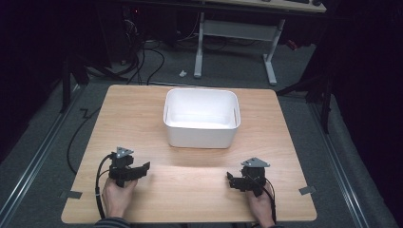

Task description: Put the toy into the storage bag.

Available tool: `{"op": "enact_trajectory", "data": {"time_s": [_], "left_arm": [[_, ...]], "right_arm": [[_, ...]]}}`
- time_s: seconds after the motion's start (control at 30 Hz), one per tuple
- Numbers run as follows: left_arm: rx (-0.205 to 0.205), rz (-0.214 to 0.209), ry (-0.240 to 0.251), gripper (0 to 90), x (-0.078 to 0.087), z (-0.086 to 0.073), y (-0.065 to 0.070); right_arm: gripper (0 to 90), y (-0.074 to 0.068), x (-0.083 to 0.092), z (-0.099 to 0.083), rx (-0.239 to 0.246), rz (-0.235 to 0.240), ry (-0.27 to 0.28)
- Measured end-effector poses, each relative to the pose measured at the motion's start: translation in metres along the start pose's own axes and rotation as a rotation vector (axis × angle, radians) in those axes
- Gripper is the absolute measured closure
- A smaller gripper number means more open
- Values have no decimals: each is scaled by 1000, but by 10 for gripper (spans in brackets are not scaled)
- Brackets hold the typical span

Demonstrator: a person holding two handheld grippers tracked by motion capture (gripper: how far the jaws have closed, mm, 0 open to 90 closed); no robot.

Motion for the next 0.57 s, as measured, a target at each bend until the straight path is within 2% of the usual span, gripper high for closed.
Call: {"op": "enact_trajectory", "data": {"time_s": [0.13,0.23,0.27,0.3,0.37,0.43,0.57], "left_arm": [[-28,62,-17,281,-8,-4,0],[-62,109,-55,273,-16,-10,0],[-70,122,-53,266,-19,-11,0],[-66,115,-35,240,-20,-12,1],[-62,128,15,229,-22,-12,1],[-61,134,42,220,-22,-13,0],[-60,133,41,216,-22,-13,0]], "right_arm": [[115,0,0,0,0,0,0],[115,0,0,0,0,0,0],[115,0,0,0,0,0,0],[115,0,0,0,0,0,0],[115,0,0,0,0,0,0],[114,0,0,0,0,0,0],[112,0,0,0,0,-2,-1]]}}
Point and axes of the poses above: each handheld gripper's, and its own axes: x roughly backward along the jaws, z roughly out of its top, y roughly to its right, the point moved 9 cm from there along -x, roughly forward along the jaws, and after that the axes turned 8 degrees about -x, right-handed, at the moved point
